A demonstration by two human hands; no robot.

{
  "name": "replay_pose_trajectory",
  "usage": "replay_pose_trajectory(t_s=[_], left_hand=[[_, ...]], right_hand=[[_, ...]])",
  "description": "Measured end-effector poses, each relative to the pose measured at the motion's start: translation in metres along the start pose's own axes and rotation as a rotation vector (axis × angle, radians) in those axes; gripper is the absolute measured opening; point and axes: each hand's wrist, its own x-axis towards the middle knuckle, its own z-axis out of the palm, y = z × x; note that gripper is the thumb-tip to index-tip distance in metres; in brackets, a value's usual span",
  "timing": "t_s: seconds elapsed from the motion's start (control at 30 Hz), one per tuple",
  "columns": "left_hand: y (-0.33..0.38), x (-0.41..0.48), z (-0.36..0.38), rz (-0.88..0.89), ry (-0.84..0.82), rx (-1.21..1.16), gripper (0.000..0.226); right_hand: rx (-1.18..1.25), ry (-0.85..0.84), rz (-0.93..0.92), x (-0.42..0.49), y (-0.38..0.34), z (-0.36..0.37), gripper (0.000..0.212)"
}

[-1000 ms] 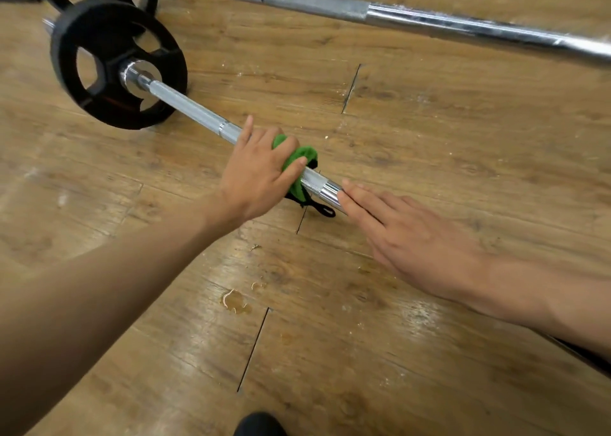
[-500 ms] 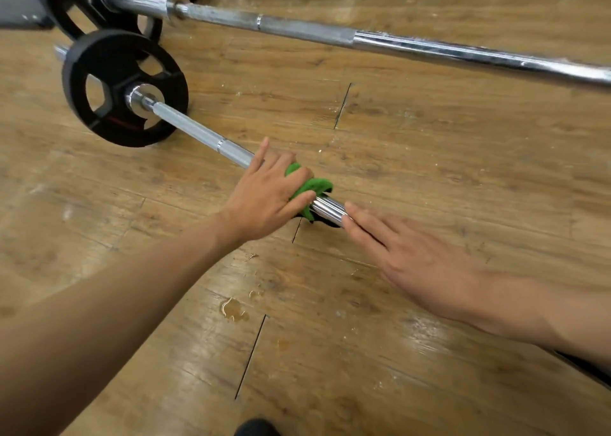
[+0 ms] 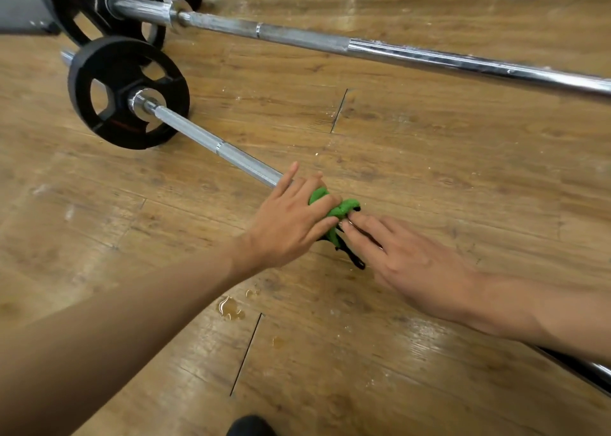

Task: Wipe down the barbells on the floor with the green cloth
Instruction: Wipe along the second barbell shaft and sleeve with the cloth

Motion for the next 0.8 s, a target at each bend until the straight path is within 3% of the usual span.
replay_pose_trajectory(t_s=[0.17, 0.33, 0.43, 0.53, 0.6, 0.8], left_hand=[[-0.054, -0.004, -0.010, -0.167, -0.049, 0.061, 0.063], [-0.047, 0.000, -0.012, -0.365, 0.055, -0.085, 0.049], [0.003, 0.001, -0.002, -0.195, 0.153, -0.176, 0.036], [0.046, -0.002, 0.010, -0.076, 0.149, -0.191, 0.037], [0.035, -0.002, 0.006, -0.051, 0.099, -0.108, 0.042], [-0.063, -0.002, -0.013, -0.295, 0.007, 0.047, 0.051]], right_hand=[[0.016, 0.009, 0.000, 0.001, 0.001, 0.002, 0.099], [0.055, 0.002, 0.002, 0.002, 0.002, 0.003, 0.103], [0.078, 0.022, 0.018, 0.003, 0.001, -0.004, 0.092], [0.064, 0.034, 0.012, -0.009, 0.001, -0.009, 0.079], [0.058, 0.006, -0.002, -0.020, 0.006, -0.009, 0.084], [0.062, -0.001, -0.020, -0.024, 0.010, -0.003, 0.092]])
